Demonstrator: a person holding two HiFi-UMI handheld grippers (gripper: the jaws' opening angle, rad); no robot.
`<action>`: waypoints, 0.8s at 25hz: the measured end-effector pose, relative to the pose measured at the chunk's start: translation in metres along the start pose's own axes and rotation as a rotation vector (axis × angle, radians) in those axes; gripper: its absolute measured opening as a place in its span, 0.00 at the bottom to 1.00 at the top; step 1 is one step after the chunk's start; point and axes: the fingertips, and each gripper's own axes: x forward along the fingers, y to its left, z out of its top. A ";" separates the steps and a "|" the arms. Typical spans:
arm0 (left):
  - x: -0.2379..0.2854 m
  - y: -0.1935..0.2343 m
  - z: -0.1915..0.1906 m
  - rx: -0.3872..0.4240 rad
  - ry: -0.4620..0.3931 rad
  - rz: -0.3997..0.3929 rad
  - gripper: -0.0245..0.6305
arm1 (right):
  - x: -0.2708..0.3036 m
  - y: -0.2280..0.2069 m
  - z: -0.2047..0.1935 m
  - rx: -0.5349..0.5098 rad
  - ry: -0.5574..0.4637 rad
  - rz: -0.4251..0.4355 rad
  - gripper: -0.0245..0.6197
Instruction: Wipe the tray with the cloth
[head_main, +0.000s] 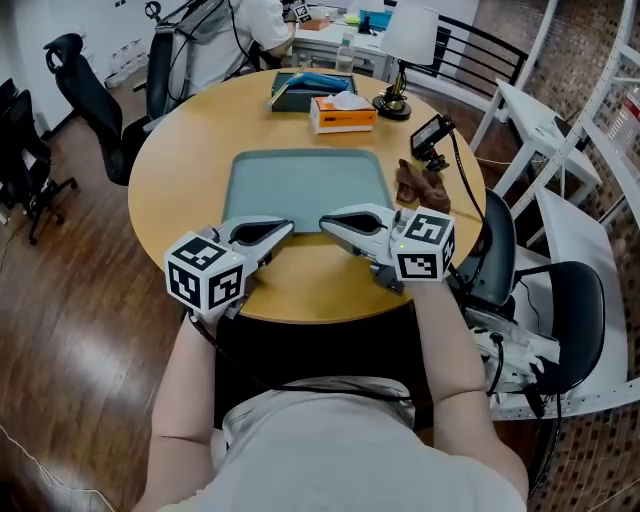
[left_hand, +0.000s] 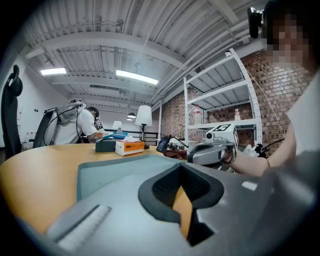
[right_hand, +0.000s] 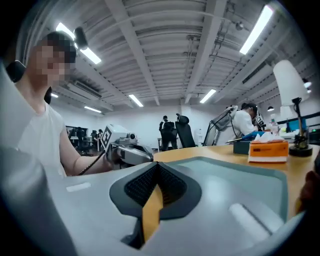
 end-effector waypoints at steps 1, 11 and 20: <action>0.001 0.000 0.000 0.000 0.000 0.000 0.04 | 0.001 -0.001 0.000 0.013 0.000 0.013 0.04; 0.003 0.001 0.001 0.001 -0.001 0.001 0.04 | 0.002 -0.004 -0.001 0.022 0.011 0.010 0.04; 0.002 0.001 0.000 0.000 -0.001 0.000 0.04 | 0.003 -0.003 -0.003 0.024 0.014 0.012 0.04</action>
